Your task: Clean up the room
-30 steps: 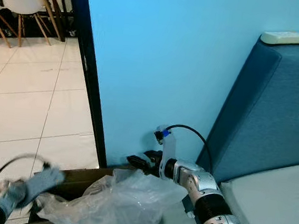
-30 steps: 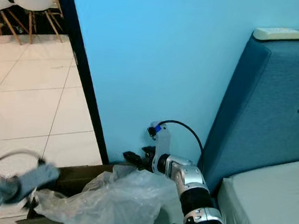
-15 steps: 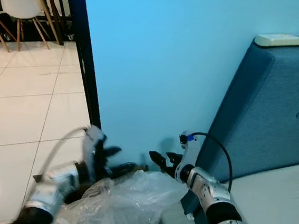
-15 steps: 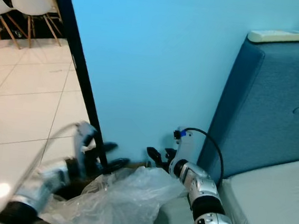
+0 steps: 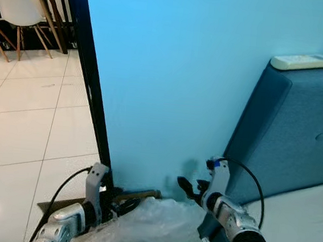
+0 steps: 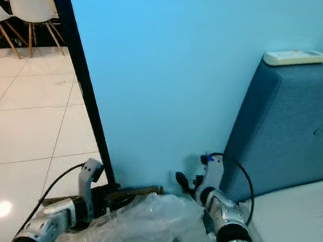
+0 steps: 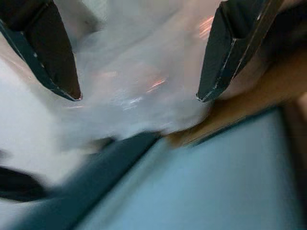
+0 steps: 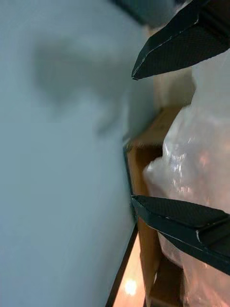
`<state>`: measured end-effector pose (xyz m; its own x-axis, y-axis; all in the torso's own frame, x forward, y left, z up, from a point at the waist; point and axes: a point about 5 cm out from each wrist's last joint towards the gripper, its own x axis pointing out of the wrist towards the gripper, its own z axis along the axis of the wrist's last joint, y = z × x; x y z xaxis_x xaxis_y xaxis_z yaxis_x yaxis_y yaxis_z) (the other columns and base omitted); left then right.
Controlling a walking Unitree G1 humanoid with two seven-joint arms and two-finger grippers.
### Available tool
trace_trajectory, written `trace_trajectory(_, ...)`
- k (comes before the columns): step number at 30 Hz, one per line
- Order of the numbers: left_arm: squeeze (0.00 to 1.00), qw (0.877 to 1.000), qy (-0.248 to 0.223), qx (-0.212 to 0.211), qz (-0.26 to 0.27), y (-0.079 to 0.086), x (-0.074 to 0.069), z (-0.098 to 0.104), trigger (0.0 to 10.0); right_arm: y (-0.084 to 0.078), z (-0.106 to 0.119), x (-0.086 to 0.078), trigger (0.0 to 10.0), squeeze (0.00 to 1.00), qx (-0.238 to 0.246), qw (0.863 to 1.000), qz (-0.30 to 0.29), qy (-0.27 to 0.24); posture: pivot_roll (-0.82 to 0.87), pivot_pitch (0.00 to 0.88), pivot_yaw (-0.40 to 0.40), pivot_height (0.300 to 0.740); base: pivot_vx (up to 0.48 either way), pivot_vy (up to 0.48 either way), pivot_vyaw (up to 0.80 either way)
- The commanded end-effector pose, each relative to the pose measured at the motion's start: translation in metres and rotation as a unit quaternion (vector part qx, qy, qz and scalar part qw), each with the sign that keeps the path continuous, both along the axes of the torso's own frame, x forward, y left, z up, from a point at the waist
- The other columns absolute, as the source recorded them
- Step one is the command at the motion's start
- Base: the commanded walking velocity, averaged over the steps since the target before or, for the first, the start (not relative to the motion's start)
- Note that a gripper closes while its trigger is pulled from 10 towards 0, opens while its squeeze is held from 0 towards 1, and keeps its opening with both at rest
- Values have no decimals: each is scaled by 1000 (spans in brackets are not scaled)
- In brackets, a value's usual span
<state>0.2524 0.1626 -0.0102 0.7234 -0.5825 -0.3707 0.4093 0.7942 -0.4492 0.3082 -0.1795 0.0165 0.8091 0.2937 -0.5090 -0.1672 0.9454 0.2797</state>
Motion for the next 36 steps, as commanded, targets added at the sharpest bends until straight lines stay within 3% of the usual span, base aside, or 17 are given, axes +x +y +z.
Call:
trace_trajectory(1, 0, 999, 24, 8, 36, 7, -9, -12, 10000, -3, -8, -6, 10000, 0, -17, 1000, -6, 14, -63, 0, -17, 690, 0, 0, 0)
trace_trajectory(7, 0, 998, 36, 15, 53, 10, -14, -18, 10000, -4, -11, -9, 10000, 0, -23, 1000, -8, 20, -66, 0, -17, 695, 0, 0, 0)
trace_trajectory(8, 0, 995, 65, 34, 71, 13, -26, -30, 10000, -7, -16, -13, 10000, 0, -36, 999, -10, 31, -66, 0, -20, 700, -274, 0, 0)
trace_trajectory(10, 0, 995, 65, 34, 71, 13, -26, -30, 10000, -7, -16, -13, 10000, 0, -36, 999, -10, 31, -66, 0, -20, 700, -274, 0, 0)
trace_trajectory(12, 0, 985, 124, 61, 106, 17, -52, -52, 10000, -10, -33, -28, 10000, 0, -96, 993, 3, 72, -60, 0, -23, 700, -444, 0, 0)
trace_trajectory(18, 0, 971, 174, 78, 147, 23, -69, -65, 10000, -18, -53, -50, 10000, 0, -169, 978, 2, 121, -54, 0, -24, 700, -479, 0, 0)
trace_trajectory(27, 0, 961, 211, 95, 151, 19, -80, -74, 10000, -22, -64, -65, 10000, 0, -193, 969, -10, 154, -62, 0, -22, 700, -480, 0, 0)
trace_trajectory(36, 0, 955, 229, 96, 162, 15, -85, -78, 10000, -23, -66, -68, 10000, 0, -204, 966, -17, 160, -68, 0, -21, 700, -480, 0, 0)
